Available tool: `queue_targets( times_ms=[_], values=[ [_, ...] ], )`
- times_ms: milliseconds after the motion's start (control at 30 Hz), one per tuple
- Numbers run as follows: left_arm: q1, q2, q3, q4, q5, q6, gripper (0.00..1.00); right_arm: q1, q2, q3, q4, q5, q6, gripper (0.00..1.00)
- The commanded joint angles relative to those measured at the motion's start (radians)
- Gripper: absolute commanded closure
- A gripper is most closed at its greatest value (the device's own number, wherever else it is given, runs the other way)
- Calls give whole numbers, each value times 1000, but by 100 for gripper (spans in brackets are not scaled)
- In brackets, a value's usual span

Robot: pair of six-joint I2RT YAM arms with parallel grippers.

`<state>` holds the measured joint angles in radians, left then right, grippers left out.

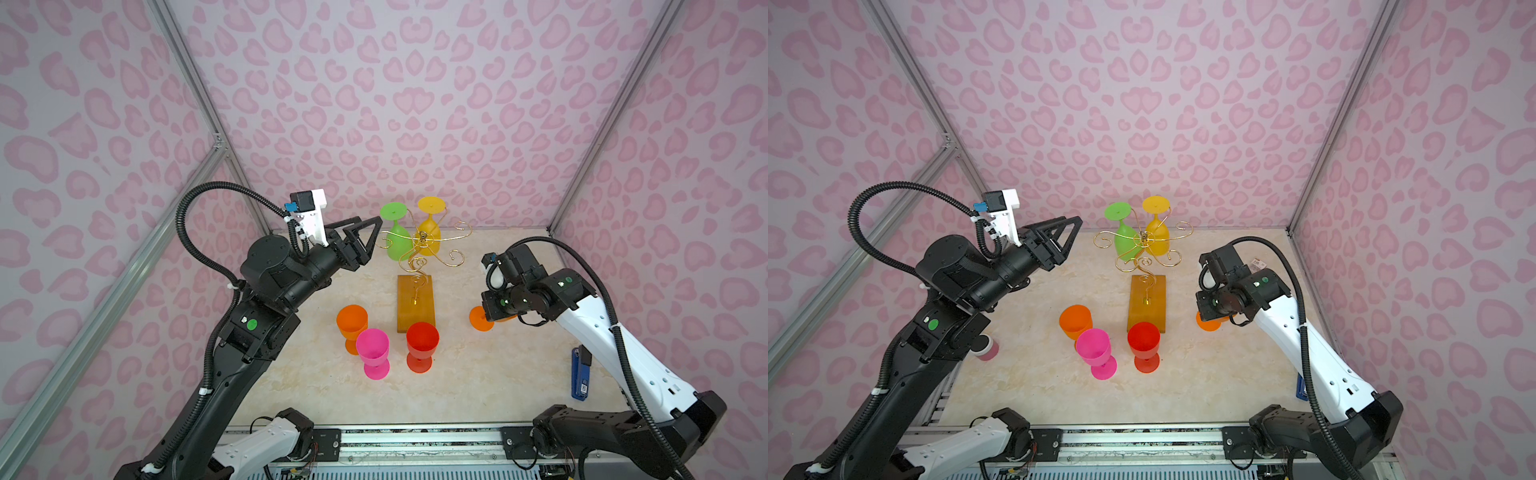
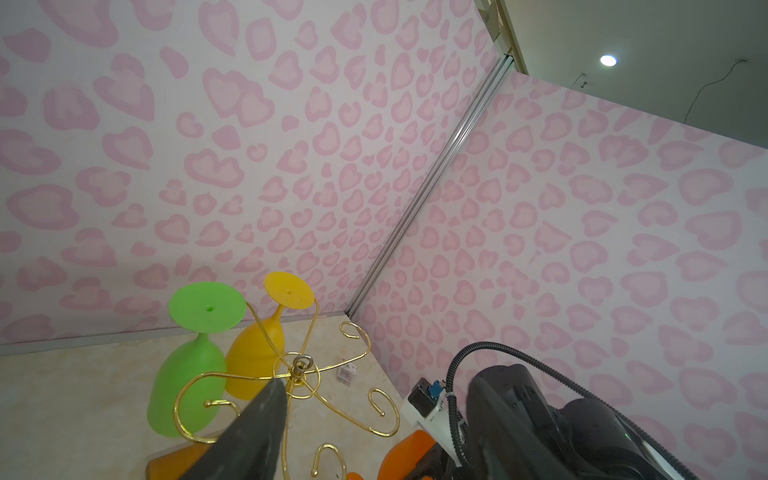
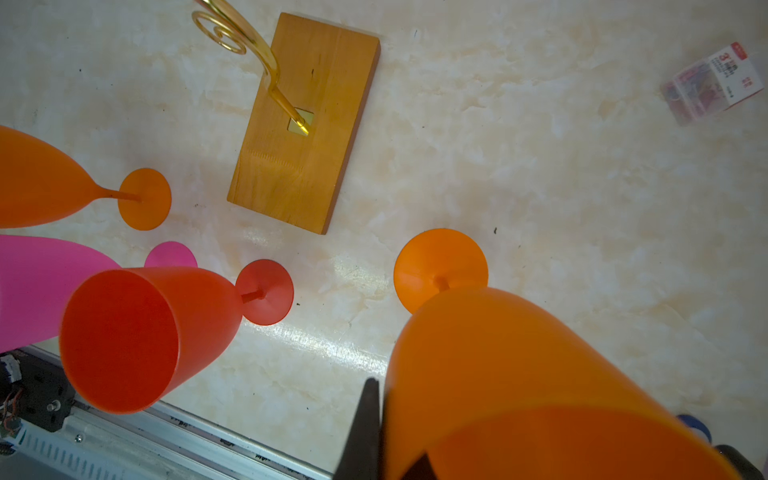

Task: Take the wine glass off the wine glass rack
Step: 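Lower the orange glass with the right gripper beside the red glass, then stand the orange glass upright, open the right gripper and lift away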

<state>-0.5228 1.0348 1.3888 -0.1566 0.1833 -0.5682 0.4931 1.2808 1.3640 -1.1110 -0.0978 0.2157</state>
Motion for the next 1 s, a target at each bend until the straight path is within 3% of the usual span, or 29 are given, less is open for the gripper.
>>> queue_targets(
  times_ms=[0, 300, 533, 967],
  values=[
    [5, -7, -1, 7, -2, 8, 30, 24, 16, -4, -48, -7, -23, 100],
    [18, 2, 1, 9, 24, -8, 30, 182, 118, 2, -27, 21, -24, 100],
    [30, -3, 15, 5, 18, -7, 30, 195, 215, 9, -9, -18, -38, 100],
    [41, -13, 16, -6, 12, -9, 30, 260, 281, -2, 45, 51, -9, 100]
  ],
)
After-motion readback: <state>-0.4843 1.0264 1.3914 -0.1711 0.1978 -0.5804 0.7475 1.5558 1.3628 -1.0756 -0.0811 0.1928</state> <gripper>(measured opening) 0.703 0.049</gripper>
